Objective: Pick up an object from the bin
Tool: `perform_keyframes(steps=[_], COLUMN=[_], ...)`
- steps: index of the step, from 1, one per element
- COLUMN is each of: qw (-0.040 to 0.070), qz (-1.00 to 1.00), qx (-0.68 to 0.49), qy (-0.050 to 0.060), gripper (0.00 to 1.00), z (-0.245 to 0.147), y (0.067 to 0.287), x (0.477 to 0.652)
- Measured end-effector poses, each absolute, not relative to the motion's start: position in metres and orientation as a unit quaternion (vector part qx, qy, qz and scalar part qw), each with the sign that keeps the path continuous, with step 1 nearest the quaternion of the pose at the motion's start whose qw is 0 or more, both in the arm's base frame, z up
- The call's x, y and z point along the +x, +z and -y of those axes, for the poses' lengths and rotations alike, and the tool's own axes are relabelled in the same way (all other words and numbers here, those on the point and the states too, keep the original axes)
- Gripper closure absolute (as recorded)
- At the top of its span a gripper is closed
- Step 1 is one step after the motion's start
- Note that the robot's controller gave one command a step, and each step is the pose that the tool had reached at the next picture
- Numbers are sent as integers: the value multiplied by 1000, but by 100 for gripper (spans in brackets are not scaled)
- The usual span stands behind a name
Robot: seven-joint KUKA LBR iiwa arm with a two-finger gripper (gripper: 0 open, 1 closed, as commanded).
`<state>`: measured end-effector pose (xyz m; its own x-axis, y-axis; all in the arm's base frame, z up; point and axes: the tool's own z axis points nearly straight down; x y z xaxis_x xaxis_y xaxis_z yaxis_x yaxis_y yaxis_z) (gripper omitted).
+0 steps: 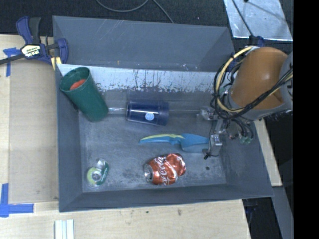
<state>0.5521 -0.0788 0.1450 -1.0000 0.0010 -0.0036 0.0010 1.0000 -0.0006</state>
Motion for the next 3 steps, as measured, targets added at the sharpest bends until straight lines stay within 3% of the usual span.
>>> perform_keyframes(steps=[1,2,3], qw=[4,1,1], qz=[-999,-991,-992], qx=[53,135,124], qy=[-1,0,0], gripper=[0,0,0], z=[79,79,79], y=[131,103,98], x=[564,571,572])
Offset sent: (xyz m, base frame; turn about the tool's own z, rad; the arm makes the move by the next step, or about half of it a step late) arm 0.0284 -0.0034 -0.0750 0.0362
